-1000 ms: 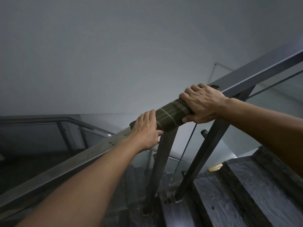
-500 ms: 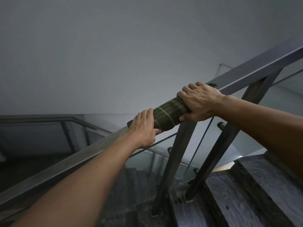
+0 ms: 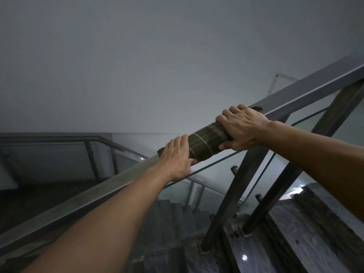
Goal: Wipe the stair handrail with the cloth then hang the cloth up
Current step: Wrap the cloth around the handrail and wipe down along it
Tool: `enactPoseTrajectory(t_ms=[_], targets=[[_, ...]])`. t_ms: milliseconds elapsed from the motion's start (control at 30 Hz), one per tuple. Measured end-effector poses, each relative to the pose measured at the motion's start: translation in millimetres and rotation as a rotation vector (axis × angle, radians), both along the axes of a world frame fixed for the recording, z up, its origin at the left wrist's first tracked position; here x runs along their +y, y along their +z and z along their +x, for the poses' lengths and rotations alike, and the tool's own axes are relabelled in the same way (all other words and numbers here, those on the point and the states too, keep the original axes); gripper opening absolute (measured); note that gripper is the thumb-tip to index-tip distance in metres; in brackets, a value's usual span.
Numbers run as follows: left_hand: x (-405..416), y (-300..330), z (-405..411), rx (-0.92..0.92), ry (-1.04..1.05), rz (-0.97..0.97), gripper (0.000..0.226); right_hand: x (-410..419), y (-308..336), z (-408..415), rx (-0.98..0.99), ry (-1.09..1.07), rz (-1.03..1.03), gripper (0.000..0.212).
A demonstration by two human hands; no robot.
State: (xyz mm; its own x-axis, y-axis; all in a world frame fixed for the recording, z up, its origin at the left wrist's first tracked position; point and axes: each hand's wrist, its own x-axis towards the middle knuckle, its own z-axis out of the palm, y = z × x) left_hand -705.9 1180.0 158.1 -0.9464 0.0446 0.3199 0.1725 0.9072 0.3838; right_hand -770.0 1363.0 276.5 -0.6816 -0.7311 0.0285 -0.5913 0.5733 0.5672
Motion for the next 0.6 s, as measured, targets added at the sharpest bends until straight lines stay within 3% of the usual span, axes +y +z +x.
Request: enactPoseTrajectory(t_ms=[600], targets=[[-110.1,-79.2,41.1,0.016,-0.023,0.019,0.074,-108.2,-77.4,41.3,0.005,-0.039,0.019,0.082]])
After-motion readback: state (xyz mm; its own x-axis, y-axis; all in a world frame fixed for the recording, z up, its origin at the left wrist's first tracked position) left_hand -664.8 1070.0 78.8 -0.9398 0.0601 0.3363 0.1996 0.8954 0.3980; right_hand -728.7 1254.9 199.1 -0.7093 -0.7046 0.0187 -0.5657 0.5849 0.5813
